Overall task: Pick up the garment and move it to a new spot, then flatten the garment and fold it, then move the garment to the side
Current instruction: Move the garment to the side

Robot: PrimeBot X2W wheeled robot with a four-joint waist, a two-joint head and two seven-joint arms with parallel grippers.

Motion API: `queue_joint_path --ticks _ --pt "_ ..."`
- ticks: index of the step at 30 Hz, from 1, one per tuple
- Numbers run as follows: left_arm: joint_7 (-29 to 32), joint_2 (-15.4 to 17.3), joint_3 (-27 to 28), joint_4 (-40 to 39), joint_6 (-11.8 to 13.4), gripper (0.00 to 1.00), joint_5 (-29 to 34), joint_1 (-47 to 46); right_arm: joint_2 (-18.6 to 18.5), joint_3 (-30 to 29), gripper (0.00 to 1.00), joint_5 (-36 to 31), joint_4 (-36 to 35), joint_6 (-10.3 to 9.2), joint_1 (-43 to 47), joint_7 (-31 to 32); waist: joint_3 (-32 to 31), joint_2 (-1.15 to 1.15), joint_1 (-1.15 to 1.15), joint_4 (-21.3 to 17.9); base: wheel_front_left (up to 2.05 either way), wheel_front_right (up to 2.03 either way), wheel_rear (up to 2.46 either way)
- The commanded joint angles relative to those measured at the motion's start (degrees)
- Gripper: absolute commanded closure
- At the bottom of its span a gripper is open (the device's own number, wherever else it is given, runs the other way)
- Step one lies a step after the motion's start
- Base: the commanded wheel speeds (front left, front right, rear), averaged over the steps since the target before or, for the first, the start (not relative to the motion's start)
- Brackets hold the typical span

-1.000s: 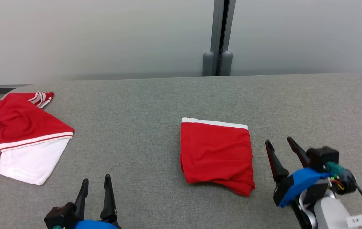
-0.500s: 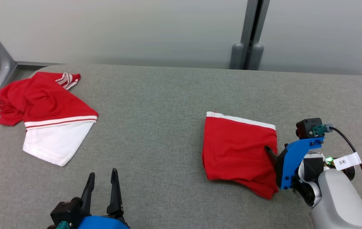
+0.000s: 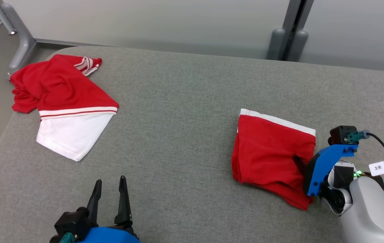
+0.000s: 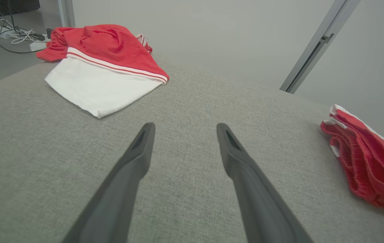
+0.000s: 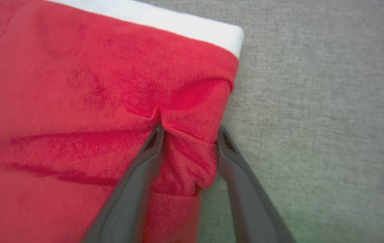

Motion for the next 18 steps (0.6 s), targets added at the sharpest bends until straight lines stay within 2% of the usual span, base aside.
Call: queue_joint_path --ticks 1,7,10,11,13,18 --pt "-0.27 -0.01 -0.16 -0.36 -0.2 0.0 0.39 -1.22 0.66 0.72 1.0 0.57 0.9 0.03 0.25 0.05 0.12 0.0 0.0 -0.32 0.0 0.0 0.0" --pt "-0.26 0.44 -0.7 -1.72 -0.49 0.0 1.72 -2.8 -2.47 3.59 1.0 1.46 -1.17 -0.05 -2.46 -3.55 2.08 0.0 0.0 -5.48 0.0 0.0 0.0" --pt "-0.25 0.74 -1.01 -2.45 -0.71 0.0 2.25 -3.96 -3.5 4.22 1.0 2.01 -2.46 -0.04 -3.61 -4.61 3.62 0.0 0.0 -9.87 0.0 0.0 0.0" --pt "-0.16 0.95 -1.35 -2.97 -0.76 0.0 2.74 -4.84 -4.67 4.28 1.0 1.89 -3.19 -0.02 -4.18 -5.47 4.79 0.0 0.0 -13.13 0.0 0.0 0.0" --pt "0.18 1.19 -1.73 -3.54 -0.83 0.0 3.12 -5.8 -5.51 4.11 1.0 1.96 -3.97 -0.02 -4.65 -6.18 6.16 0.0 0.0 -16.57 0.0 0.0 0.0" --pt "1.65 2.55 -2.42 -5.12 -0.99 0.0 4.33 -8.14 -6.17 2.62 1.0 2.99 -5.48 0.02 -5.57 -8.81 9.97 0.0 0.0 -24.14 0.0 0.0 0.0"
